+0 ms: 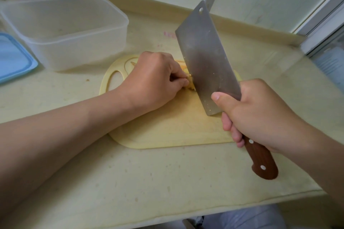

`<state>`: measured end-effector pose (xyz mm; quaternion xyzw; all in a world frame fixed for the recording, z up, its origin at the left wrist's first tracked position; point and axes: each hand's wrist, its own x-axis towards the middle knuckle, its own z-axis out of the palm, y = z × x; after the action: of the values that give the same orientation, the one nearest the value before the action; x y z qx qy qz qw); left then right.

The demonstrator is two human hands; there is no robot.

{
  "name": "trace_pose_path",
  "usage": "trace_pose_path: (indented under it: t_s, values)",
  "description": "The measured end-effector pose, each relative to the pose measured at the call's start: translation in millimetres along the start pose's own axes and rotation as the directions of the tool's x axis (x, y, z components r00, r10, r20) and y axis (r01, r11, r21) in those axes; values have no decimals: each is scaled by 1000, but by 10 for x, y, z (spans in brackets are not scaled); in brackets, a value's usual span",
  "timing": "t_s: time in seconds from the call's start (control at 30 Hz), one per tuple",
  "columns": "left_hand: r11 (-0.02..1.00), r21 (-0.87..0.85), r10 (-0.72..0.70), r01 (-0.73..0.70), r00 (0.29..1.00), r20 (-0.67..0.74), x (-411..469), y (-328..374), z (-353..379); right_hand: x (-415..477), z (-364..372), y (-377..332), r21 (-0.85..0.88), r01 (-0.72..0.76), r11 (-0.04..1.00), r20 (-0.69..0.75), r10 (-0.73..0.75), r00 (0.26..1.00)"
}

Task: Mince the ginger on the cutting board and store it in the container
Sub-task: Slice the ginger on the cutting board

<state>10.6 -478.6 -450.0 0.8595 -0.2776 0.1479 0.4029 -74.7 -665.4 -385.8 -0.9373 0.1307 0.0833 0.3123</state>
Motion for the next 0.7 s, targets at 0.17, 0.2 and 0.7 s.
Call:
trace_pose_path:
  t_s: [0.17,0.2,0.7]
  values:
    - [1000,-6,-9,9,1000,-5,2,-6,9,-86,-8,27,-16,-30,999,-7,29,1000]
    - [1000,-7,-7,7,1000,-6,3,-5,8,-95,-8,24,-17,-33,999,-9,33,999]
    - [1000,11,3,-3,1000,10,-1,30,4,-157,-79,-72,-89,-93,992,54,98,994]
